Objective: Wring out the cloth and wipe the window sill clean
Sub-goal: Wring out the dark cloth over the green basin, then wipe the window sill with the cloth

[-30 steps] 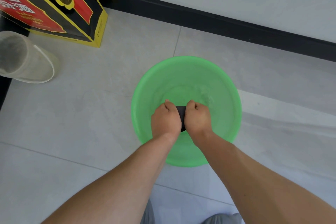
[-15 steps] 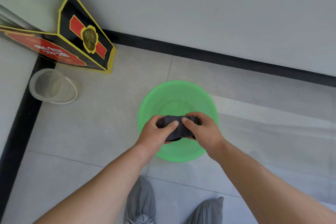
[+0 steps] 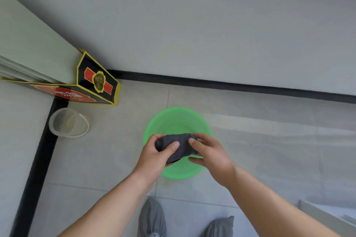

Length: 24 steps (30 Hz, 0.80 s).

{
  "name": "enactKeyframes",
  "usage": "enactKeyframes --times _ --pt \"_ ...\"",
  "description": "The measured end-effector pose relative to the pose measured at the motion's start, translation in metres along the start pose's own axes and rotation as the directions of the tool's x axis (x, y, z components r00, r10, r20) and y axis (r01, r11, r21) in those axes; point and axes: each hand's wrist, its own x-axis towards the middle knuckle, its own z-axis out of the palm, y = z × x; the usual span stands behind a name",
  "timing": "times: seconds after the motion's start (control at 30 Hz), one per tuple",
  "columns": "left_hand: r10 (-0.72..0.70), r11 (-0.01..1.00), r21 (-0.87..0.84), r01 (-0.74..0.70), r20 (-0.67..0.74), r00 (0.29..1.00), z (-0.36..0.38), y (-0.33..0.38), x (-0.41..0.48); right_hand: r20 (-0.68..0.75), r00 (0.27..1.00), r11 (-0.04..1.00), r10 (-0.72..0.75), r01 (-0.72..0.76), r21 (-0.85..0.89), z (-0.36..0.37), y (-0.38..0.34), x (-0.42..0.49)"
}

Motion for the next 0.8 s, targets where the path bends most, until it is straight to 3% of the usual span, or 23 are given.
enactKeyframes --times 0.27,0.47,0.63,0.8 --pt "0.168 0.983 0.052 -0.175 0.113 0.979 0.092 0.187 -0.133 -0.021 0.975 0.974 -0.221 0.22 -0.051 -0.07 -0.159 -0.165" --pt "0.208 0.976 0.031 -0.218 0.189 0.96 0.201 0.298 -0.196 -0.048 0.958 0.957 -0.282 0.285 0.053 -0.156 -0.278 -0.25" --pt "0.303 0.947 0.033 -0.319 0.226 0.926 0.28 0.378 -0.185 -0.091 0.937 0.938 -0.336 0.342 0.057 -0.219 -0.371 -0.257" --pt "0.314 0.948 -0.005 -0.32 0.203 0.927 0.341 0.433 -0.129 -0.125 0.937 0.934 -0.327 0.34 0.11 -0.266 -0.441 -0.207"
